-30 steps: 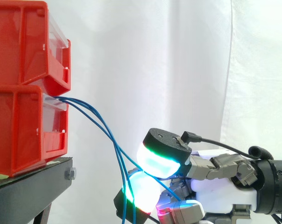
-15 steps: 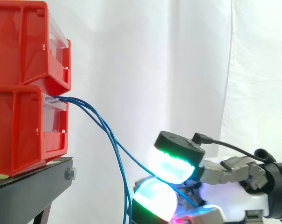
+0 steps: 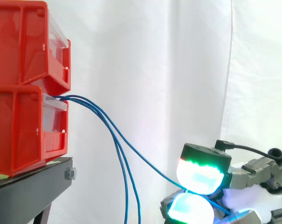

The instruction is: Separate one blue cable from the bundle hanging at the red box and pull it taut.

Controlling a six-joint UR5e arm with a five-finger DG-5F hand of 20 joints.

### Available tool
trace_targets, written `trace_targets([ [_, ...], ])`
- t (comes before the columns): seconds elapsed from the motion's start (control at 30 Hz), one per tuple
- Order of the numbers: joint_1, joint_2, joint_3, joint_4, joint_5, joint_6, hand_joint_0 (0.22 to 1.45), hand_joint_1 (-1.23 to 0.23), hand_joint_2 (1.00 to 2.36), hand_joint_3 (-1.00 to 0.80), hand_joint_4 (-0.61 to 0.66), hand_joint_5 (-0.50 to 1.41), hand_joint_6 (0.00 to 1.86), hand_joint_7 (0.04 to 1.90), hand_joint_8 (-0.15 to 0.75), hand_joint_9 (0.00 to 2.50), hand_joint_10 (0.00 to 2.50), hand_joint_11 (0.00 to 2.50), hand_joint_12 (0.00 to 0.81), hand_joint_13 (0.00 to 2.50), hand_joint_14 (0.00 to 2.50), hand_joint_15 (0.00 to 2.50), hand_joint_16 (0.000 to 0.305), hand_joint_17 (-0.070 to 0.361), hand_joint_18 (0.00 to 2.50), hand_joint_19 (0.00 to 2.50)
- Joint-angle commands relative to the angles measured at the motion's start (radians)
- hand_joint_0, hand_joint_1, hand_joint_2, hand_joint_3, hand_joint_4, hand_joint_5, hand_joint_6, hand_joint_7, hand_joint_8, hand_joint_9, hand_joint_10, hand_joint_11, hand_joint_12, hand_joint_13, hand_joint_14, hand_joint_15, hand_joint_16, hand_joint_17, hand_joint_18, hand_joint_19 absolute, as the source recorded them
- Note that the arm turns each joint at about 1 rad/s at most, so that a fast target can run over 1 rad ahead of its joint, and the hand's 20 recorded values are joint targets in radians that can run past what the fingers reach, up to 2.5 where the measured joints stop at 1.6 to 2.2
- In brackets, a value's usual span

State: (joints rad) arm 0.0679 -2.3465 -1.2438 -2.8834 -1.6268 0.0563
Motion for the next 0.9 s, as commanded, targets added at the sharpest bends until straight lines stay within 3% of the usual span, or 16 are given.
trace_targets([
  [0.0,-0.01,0.009,0.0,-0.004,-0.001,-0.018,0.74,-0.6,1.0,-0.5,-0.04,-0.23,1.01,0.97,0.256,0.94,0.73,1.3,0.263,1.34,0.0,1.61,0.048,0.107,0.88,0.93],
  [0.2,-0.02,0.041,-0.029,-0.004,0.002,-0.064,0.74,-0.6,1.0,-0.5,-0.03,-0.23,1.01,0.97,0.258,0.93,0.73,1.31,0.27,1.34,0.0,1.6,0.047,0.107,0.88,0.93],
  [0.27,-0.023,0.062,-0.055,-0.002,0.007,-0.079,0.74,-0.61,1.0,-0.5,-0.03,-0.23,1.01,0.97,0.255,0.93,0.73,1.31,0.27,1.34,0.0,1.6,0.047,0.107,0.88,0.93],
  [0.33,-0.022,0.104,-0.106,0.004,0.038,-0.11,0.74,-0.61,1.0,-0.5,-0.04,-0.23,1.01,0.96,0.258,0.94,0.73,1.31,0.266,1.34,0.0,1.6,0.048,0.107,0.88,0.93],
  [0.43,-0.022,0.127,-0.146,0.036,0.082,-0.128,0.74,-0.61,1.0,-0.5,-0.04,-0.23,1.01,0.97,0.258,0.94,0.73,1.3,0.269,1.33,0.0,1.61,0.048,0.107,0.88,0.92],
  [0.87,-0.016,0.125,-0.148,0.07,0.094,-0.136,0.74,-0.61,1.0,-0.5,-0.04,-0.23,1.01,0.97,0.253,0.94,0.74,1.3,0.264,1.34,0.0,1.59,0.047,0.107,0.88,0.94],
])
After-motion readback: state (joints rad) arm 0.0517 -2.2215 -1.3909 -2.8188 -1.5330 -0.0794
